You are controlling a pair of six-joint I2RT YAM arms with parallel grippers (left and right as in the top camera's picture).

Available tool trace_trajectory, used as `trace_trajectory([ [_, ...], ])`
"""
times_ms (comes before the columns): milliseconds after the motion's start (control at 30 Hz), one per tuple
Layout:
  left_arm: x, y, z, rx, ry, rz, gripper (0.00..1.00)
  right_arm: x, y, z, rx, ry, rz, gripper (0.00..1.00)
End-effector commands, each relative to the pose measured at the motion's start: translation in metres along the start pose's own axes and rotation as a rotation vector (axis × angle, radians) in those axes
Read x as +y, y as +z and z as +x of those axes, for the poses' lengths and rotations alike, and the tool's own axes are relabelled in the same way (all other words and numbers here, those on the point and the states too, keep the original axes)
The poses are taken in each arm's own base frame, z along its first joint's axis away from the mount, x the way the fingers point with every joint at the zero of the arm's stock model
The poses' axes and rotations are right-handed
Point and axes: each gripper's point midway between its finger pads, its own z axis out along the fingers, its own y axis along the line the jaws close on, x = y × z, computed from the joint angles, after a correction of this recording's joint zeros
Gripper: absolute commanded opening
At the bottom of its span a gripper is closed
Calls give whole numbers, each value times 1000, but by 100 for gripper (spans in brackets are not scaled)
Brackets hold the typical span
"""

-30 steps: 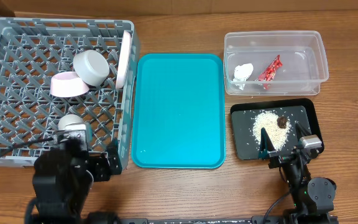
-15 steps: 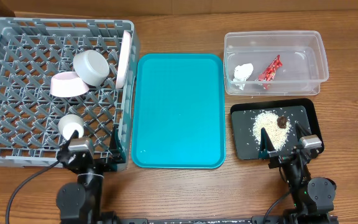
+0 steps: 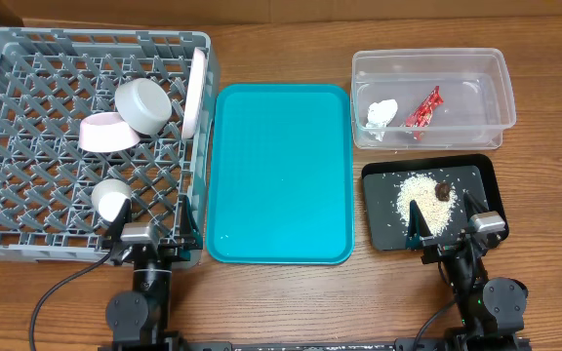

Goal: Sort waste into correct bins and load items into the dishwasher

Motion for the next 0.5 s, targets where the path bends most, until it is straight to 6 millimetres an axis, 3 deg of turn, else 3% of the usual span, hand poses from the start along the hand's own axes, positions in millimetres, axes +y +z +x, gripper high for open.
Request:
trace_trajectory([
  [0,-2,-1,19,70,19,17,100,-1,0,2,-1,-4,2,100],
  [67,0,-2,29,110,18,8,100,-1,0,2,-1,-4,2,100],
  [467,1,-2,29,111,18,3,100,-1,0,2,-1,-4,2,100],
])
